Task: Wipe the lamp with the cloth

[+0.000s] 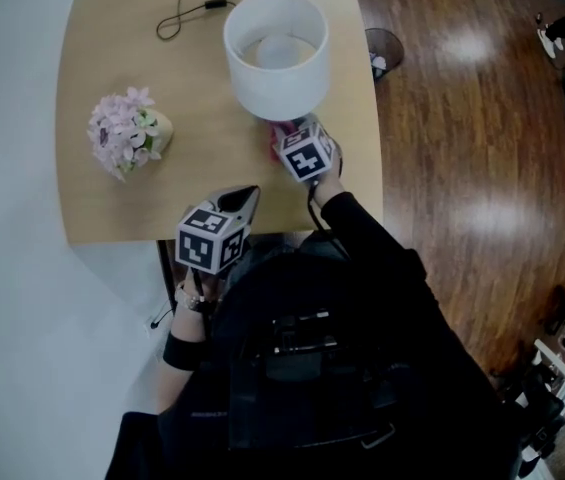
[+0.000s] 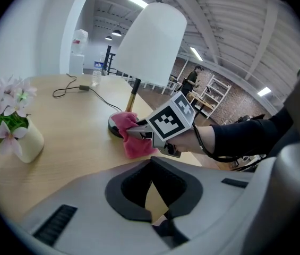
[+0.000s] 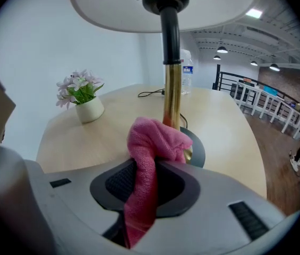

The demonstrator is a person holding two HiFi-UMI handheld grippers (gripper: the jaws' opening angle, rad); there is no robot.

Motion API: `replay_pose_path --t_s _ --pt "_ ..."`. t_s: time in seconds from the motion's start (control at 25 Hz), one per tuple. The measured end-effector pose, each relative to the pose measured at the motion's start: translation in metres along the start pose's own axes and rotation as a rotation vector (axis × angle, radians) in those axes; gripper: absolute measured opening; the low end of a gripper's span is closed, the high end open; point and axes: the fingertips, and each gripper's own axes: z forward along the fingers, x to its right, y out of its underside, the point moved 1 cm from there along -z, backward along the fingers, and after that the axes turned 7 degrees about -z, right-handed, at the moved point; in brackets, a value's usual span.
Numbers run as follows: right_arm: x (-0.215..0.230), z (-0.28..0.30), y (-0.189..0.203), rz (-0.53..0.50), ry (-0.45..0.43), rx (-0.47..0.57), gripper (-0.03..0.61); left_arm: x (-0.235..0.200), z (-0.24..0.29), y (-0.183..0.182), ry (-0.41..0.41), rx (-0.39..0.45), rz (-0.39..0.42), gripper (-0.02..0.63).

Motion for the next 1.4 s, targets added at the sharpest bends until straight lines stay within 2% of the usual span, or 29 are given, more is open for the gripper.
replay_pose_path --t_s 0.32,0.56,0.72,1.0,1.16,1.4 --pt "0.036 -0.008 0.013 -0.062 -0.112 0.001 0.092 0.049 0.046 -0.012 -0.037 -0.001 -0.034 -0.008" --pt "0.05 -0.011 0.004 -0.199 -0.242 0.006 0.092 0.081 0.081 -0.018 -0.093 0.038 -0.144 -0.008" --pt "0.054 -0.008 0.002 -0.237 -0.299 -0.007 0.092 0.101 0.088 -0.015 -0.106 0.052 -0.182 -0.008" --pt "0.063 0.004 0.001 -0.208 -0.31 -0.038 0.092 0.095 0.082 -0.019 -0.091 0.118 -0.206 -0.008" --pt "0.063 0.003 -0.007 -0.287 -0.334 -0.024 0.092 0.093 0.092 -0.017 -0.092 0.141 -0.239 -0.008" --pt "0.086 0.003 -0.014 -0.395 -0.411 0.022 0.094 0.097 0.111 -0.024 -0.166 0.157 -0.342 -0.008"
